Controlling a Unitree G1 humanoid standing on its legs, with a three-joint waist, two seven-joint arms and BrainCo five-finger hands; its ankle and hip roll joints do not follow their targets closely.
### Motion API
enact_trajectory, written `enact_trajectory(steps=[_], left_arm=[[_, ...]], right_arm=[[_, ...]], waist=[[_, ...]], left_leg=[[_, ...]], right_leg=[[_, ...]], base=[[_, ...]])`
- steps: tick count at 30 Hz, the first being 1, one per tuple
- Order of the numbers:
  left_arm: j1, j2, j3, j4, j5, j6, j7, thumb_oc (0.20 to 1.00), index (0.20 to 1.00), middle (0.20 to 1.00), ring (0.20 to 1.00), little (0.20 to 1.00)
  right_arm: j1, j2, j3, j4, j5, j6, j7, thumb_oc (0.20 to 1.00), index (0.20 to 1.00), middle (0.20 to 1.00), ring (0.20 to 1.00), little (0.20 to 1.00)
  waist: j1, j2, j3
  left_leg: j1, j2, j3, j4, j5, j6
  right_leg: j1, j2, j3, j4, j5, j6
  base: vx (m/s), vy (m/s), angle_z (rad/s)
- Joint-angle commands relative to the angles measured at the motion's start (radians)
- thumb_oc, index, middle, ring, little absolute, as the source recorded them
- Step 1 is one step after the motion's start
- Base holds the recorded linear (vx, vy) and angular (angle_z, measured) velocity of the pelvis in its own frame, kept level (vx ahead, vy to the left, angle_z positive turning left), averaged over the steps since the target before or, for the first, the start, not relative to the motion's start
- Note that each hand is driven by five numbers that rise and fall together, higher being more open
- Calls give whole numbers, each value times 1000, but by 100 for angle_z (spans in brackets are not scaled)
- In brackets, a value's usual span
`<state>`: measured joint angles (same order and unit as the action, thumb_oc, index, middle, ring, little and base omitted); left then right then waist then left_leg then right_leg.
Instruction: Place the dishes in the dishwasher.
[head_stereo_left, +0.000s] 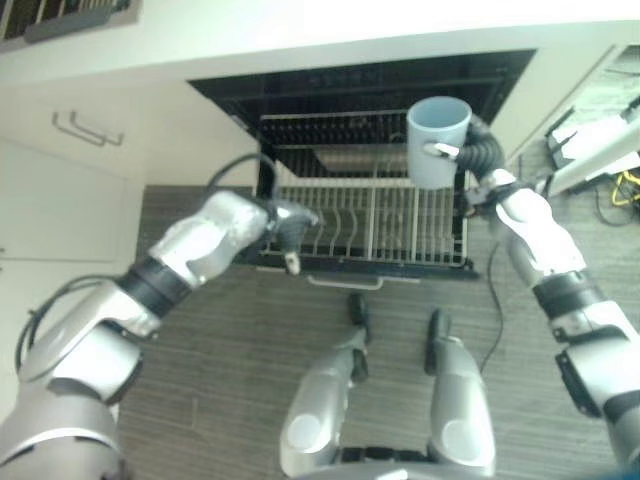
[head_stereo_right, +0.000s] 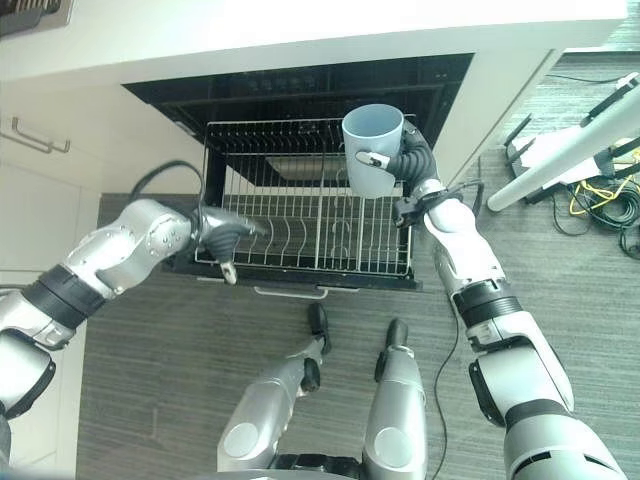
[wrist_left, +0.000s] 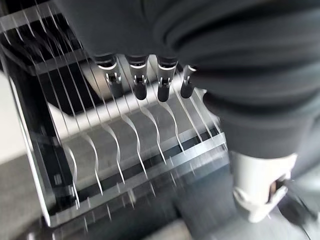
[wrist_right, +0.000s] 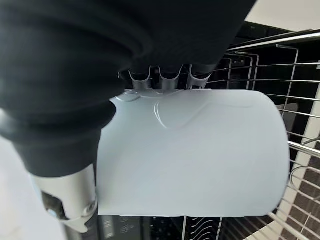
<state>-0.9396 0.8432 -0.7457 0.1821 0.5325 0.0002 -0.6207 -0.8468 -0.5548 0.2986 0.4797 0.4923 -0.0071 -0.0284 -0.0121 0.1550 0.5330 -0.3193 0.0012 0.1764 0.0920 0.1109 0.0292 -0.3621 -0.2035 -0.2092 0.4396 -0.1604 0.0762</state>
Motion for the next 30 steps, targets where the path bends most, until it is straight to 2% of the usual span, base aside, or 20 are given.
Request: enact_trajectory(steps=[1, 6, 8, 12, 15, 20, 21, 22, 23, 25, 27, 30], left_arm=[[-4, 33, 58, -26, 70, 21, 160, 1000, 1000, 1000, 1000, 1000], [-10, 8, 100, -18, 57, 29, 356, 1000, 1000, 1000, 1000, 1000], [17, -7, 126, -35, 61, 6, 372, 1000, 1000, 1000, 1000, 1000], [44, -17, 157, -92, 38, 13, 373, 1000, 1000, 1000, 1000, 1000], [81, -11, 192, -152, 17, 7, 325, 1000, 1000, 1000, 1000, 1000], [78, 10, 197, -192, -78, -23, 221, 1000, 1000, 1000, 1000, 1000], [79, 18, 200, -218, -84, -39, 159, 1000, 1000, 1000, 1000, 1000], [76, 27, 194, -233, -100, -35, 116, 1000, 1000, 1000, 1000, 1000], [65, 42, 199, -261, -133, -2, 79, 1000, 1000, 1000, 1000, 1000], [62, 56, 205, -282, -144, 23, 69, 1000, 1000, 1000, 1000, 1000], [41, 77, 202, -286, -162, 35, 66, 1000, 1000, 1000, 1000, 1000], [1, 98, 195, -295, -207, 56, 49, 1000, 1000, 1000, 1000, 1000]], right_arm=[[-125, 2, -33, -8, 27, -48, 4, 200, 200, 200, 200, 200], [-184, 16, -17, 101, 42, -60, 9, 200, 200, 200, 200, 200], [-191, 19, -33, 117, 69, -68, -10, 200, 200, 200, 200, 200], [-214, 32, -40, 138, 49, -46, -54, 200, 200, 200, 200, 200], [-173, 26, -69, 202, 42, -45, -57, 200, 200, 200, 200, 200], [-151, 18, -91, 268, 20, -64, -68, 200, 200, 200, 200, 200], [-145, 13, -96, 290, 4, -89, -46, 200, 200, 200, 200, 200], [-144, 12, -95, 307, -1, -107, -59, 200, 200, 200, 200, 200], [-142, -5, -104, 319, 9, -137, -82, 200, 200, 200, 200, 200], [-127, -19, -121, 317, -3, -178, -80, 200, 200, 200, 200, 200], [-123, -26, -129, 302, -28, -192, -91, 200, 200, 200, 200, 200], [-126, -29, -139, 292, -57, -156, -135, 200, 200, 200, 200, 200]], waist=[[20, 15, -13], [45, 22, -13], [52, 30, -13], [67, 45, -13], [78, 63, -13], [81, 85, -13], [83, 95, -13], [83, 102, -13], [81, 115, -13], [77, 122, -13], [72, 127, -13], [67, 127, -13]], left_leg=[[-20, 14, -22, 120, -137, -46], [-47, 3, -35, 115, -127, -45], [-56, -5, -43, 110, -124, -45], [-84, -18, -47, 110, -120, -43], [-111, -27, -46, 119, -119, -39], [-126, -31, -36, 120, -118, -38], [-125, -34, -32, 117, -117, -38], [-119, -36, -30, 119, -122, -41], [-125, -37, -24, 116, -114, -40], [-115, -40, -21, 112, -119, -41], [-118, -39, -17, 111, -114, -41], [-114, -39, -11, 109, -119, -41]], right_leg=[[-5, -87, 18, -101, 107, 75], [-21, -94, 7, -111, 116, 73], [-28, -96, 5, -110, 115, 72], [-47, -104, -7, -104, 112, 68], [-73, -116, -15, -90, 116, 64], [-93, -128, -18, -82, 121, 64], [-94, -133, -21, -85, 123, 64], [-88, -139, -22, -83, 119, 67], [-95, -143, -22, -86, 127, 65], [-91, -146, -19, -81, 120, 68], [-98, -147, -16, -82, 128, 67], [-101, -147, -11, -78, 123, 70]], base=[[0, 0, 0], [-26, 27, 8], [-13, 80, 21], [-20, 77, 19], [1, 92, 22], [1, 51, 0], [23, 77, -3], [6, 115, -3], [7, 90, -4], [10, 68, -8], [-3, 38, -9], [0, 0, 0]])
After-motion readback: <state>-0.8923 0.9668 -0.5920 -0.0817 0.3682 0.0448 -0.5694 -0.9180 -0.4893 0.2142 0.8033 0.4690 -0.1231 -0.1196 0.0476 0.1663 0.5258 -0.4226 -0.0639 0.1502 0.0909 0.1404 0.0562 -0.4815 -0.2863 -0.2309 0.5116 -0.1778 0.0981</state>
